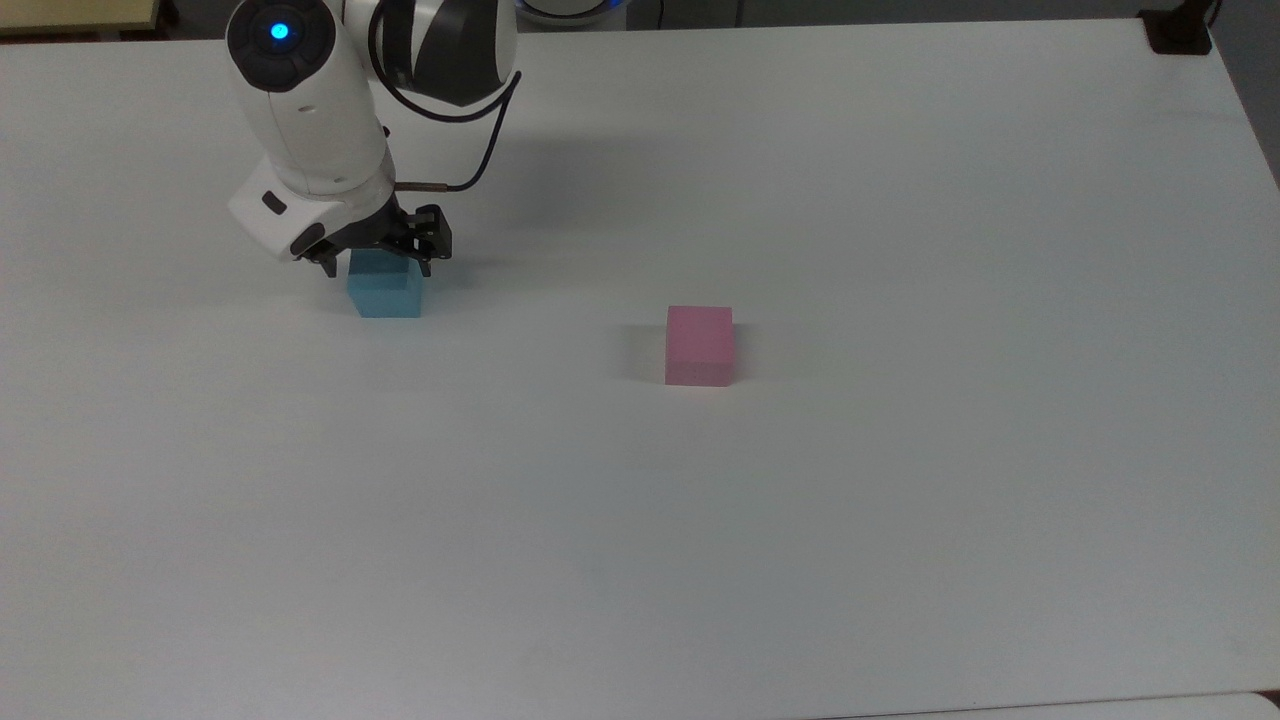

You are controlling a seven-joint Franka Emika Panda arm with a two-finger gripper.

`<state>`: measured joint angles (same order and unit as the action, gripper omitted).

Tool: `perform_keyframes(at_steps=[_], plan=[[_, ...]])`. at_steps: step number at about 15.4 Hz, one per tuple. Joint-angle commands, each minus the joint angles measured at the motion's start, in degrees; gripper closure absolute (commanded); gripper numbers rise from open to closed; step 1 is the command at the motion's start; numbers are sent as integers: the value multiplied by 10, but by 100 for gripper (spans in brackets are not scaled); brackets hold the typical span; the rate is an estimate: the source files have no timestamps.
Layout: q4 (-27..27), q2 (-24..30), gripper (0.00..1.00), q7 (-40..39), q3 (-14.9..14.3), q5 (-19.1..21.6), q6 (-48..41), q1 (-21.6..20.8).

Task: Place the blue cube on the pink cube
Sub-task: 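Lift the blue cube and carry it over the pink cube, lowering onto it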

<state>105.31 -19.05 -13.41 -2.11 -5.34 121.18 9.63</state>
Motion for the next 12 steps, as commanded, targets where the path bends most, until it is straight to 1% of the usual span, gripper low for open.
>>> perform_keyframes(at_steps=[1,2,3,5,7,8,10,12], plan=[[7,3,36,12,2,7,8,-4],[5,5,39,13,4,7,4,-4],[5,10,40,14,8,7,-1,-5],[-5,34,39,14,24,9,-51,-5],[-10,60,39,24,48,27,-87,-8],[-21,67,37,46,63,29,-101,-8],[-50,66,36,89,96,29,-131,-10],[-76,62,37,151,108,30,-135,-31]])
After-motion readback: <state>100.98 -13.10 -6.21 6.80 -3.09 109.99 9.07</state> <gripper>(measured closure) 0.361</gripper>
